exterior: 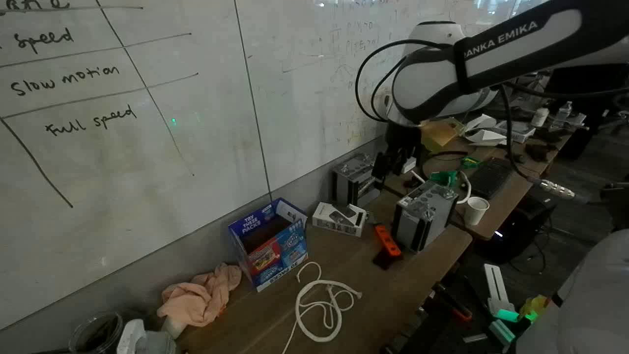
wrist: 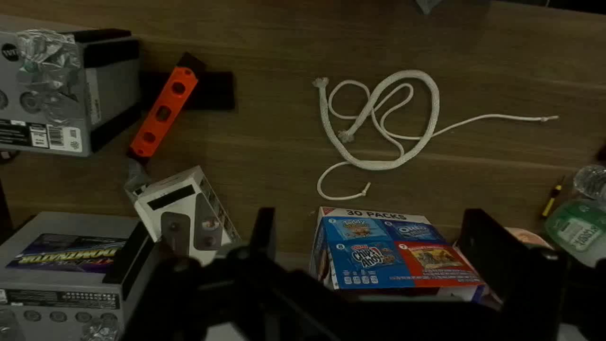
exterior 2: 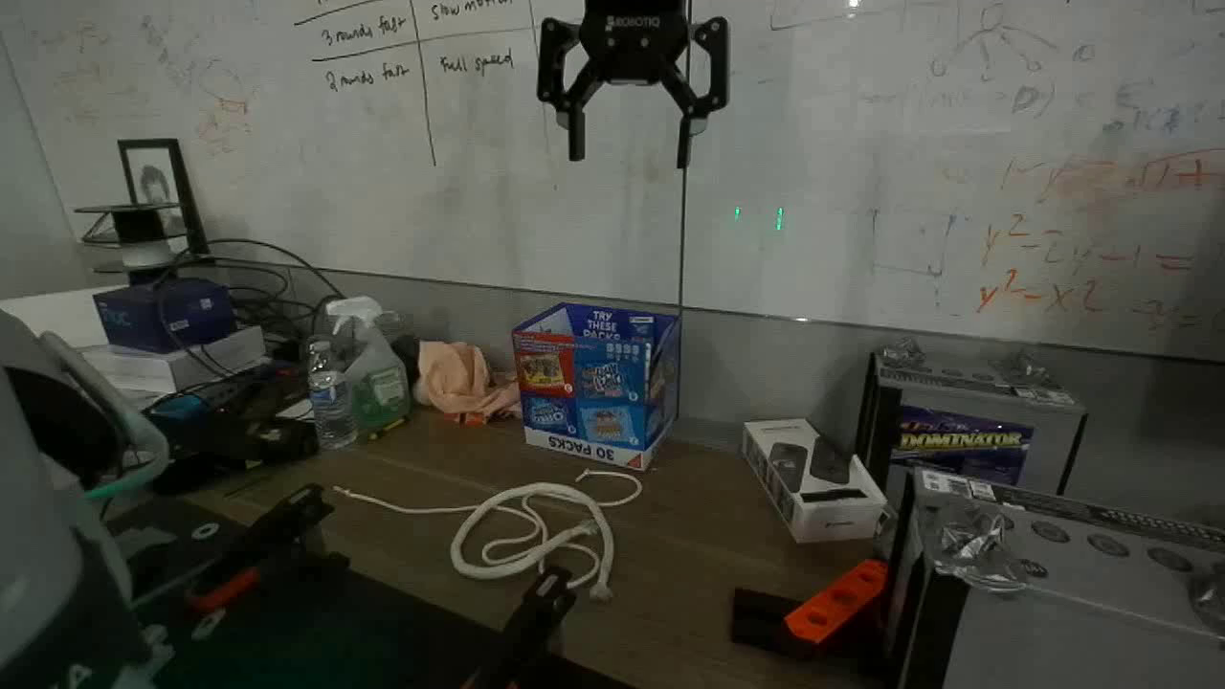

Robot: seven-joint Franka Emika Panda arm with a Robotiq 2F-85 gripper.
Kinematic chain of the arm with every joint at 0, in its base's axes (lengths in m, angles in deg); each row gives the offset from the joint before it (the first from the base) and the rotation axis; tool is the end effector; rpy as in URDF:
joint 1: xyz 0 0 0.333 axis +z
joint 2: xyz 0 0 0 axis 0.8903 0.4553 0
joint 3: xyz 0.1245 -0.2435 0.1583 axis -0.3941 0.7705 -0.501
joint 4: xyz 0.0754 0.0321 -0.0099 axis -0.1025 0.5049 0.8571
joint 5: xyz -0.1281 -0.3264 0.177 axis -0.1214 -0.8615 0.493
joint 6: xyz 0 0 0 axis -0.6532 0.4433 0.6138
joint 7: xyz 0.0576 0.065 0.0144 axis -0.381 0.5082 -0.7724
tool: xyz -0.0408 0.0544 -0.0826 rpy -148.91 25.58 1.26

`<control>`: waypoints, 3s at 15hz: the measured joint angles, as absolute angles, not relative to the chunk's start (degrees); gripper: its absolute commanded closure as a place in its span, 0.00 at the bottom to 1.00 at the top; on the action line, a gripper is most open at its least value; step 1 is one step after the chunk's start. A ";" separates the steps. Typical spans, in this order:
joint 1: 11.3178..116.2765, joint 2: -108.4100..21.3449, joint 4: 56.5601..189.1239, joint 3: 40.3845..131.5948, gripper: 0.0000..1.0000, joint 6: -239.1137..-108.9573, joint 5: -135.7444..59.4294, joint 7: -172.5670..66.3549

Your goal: Put the strings in the blue box

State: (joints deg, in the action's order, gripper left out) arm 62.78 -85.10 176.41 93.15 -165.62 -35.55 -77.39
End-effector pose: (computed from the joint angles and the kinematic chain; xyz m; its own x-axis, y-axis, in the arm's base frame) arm 0.4025 -0.0805 0.4261 0.9813 0.1609 0.1060 0.1662 -0.9851 -0.0440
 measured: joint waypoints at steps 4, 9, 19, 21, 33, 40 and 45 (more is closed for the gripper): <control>62.78 -85.14 175.62 93.15 0.00 -165.62 -35.55 -77.39; 62.54 -85.02 176.52 92.71 0.00 -166.24 -35.93 -77.33; 64.00 -75.27 189.80 88.42 0.00 -191.89 -38.57 -77.97; 64.31 -68.43 189.61 87.83 0.00 -198.40 -38.56 -77.76; 61.88 -28.13 175.22 80.92 0.00 -215.76 -38.84 -75.49; 62.29 -14.66 163.99 80.50 0.00 -216.04 -39.43 -74.19; 62.37 -8.42 157.71 79.84 0.00 -215.99 -39.44 -73.69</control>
